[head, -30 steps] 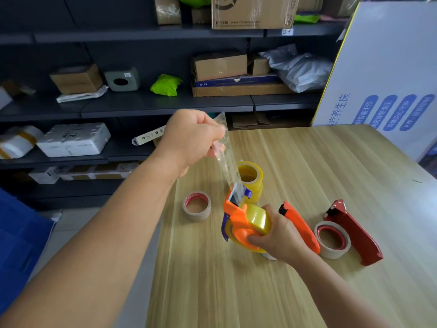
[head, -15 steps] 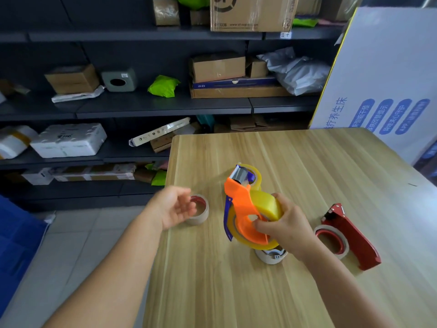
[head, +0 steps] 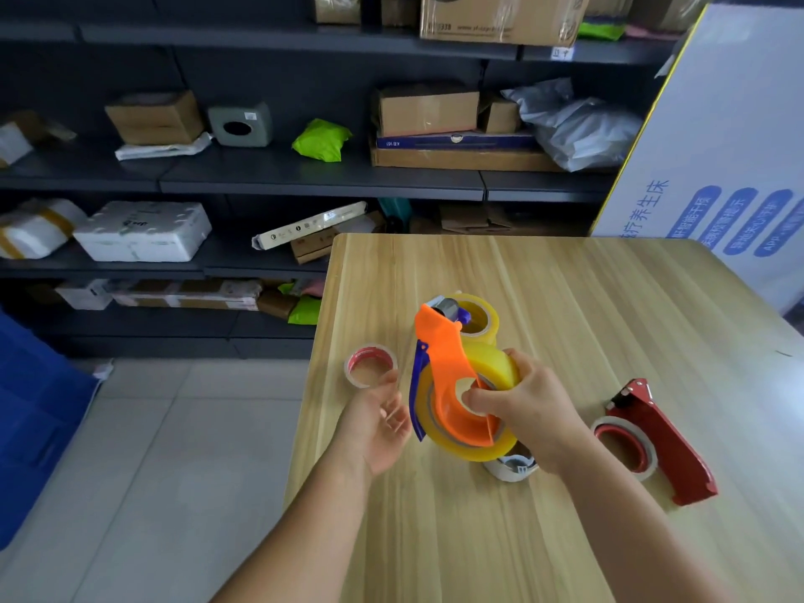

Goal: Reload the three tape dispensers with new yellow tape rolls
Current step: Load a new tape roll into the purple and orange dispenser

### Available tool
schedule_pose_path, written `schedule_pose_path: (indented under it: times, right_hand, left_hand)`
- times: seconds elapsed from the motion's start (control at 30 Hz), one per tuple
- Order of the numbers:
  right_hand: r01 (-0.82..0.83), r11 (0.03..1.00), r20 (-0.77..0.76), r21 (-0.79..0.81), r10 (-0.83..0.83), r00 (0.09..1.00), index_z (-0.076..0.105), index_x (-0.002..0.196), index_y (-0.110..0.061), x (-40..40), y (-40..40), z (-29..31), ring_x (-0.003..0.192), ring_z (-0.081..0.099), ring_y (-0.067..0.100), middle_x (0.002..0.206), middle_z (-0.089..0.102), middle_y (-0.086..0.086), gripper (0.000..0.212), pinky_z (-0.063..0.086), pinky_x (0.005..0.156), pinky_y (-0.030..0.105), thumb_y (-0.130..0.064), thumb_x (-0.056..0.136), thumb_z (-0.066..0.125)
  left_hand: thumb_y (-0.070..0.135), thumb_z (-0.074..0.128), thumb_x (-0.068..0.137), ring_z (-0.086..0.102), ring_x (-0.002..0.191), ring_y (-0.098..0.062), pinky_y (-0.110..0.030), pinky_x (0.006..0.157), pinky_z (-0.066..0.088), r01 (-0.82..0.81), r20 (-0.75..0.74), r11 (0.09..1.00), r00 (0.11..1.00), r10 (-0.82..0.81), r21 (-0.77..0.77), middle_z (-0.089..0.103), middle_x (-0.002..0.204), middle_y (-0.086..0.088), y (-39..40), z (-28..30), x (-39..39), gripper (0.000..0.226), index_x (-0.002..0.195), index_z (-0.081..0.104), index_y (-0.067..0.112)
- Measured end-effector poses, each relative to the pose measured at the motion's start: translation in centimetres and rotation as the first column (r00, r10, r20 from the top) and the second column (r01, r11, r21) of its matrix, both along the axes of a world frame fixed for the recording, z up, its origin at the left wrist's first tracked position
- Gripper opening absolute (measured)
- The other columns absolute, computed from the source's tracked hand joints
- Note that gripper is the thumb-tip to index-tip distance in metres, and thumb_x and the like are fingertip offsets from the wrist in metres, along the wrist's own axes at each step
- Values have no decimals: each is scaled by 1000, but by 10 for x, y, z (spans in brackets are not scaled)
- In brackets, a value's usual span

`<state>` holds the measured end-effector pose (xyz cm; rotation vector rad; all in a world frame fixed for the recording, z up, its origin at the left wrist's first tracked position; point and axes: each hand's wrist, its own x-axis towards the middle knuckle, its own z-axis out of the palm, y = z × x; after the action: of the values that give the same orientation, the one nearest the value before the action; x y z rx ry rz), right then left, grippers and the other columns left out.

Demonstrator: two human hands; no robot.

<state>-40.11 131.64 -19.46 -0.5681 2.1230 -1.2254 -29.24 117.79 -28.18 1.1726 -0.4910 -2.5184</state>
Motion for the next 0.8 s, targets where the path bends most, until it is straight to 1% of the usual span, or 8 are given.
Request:
schedule_pose_path:
  times: [0.1,0.23,0.43,0.53,0.6,0.67,0.73,0.8]
  right_hand:
    - [1,1000,7,25,-1,1000,61,89,-17,3,-4,1,54,59,8,67,64,-1,27,48,48,19,-12,69,79]
    - [26,999,38,28,-28,999,61,87,-17,8,-7,2,57,60,11,69,64,0,27,49,51,23,-12,68,79]
    - [79,995,73,55,-83,994,61,89,-16,10,-10,4,66,62,19,78,67,7,30,53,65,34,-16,67,81]
    - [100,993,85,69,-106,991,62,90,-14,10,-11,3,66,62,21,78,68,9,31,54,67,36,-18,66,81]
    - [109,991,92,81,-116,989,62,90,-13,10,-11,3,67,63,21,80,69,11,32,54,66,35,-19,65,82]
    - [114,989,101,95,-123,987,62,91,-13,11,-11,1,68,62,21,81,68,10,32,52,64,33,-19,66,82]
    - [117,987,113,108,-129,985,62,92,-12,11,-11,1,70,63,21,82,68,10,34,52,64,33,-20,66,82]
    - [120,985,108,128,-134,985,62,92,-12,10,-12,2,75,65,24,85,69,11,36,54,69,37,-22,65,83]
  left_hand:
    - [15,70,84,60,94,-19,-31,80,52,65,-28,998,997,-65,9,63,93,-7,13,0,3,23,105,69,6]
    - [25,73,74,54,123,-19,-38,109,40,149,-94,989,984,-150,-9,64,125,-7,22,-2,6,47,118,69,10]
    - [58,51,87,44,123,-16,-39,107,30,96,-90,992,991,-104,-83,59,128,2,39,-2,11,49,122,63,26]
    - [54,39,96,43,124,-16,-39,109,29,78,-56,984,995,-88,-162,61,126,4,45,-2,15,45,121,62,25]
    - [41,37,102,51,116,-9,-31,98,36,126,86,922,991,-101,-367,64,121,4,46,-5,17,35,117,62,22]
    - [38,40,102,55,113,-5,-25,94,36,186,206,802,975,-81,-567,64,120,3,44,-10,20,30,116,60,22]
    - [36,38,102,59,110,-10,-22,89,41,226,220,683,971,-98,-695,65,115,-1,42,-9,25,33,108,65,18]
    - [35,32,103,61,108,-12,-17,85,42,293,246,604,956,-163,-741,70,108,-1,40,-5,30,42,104,69,15]
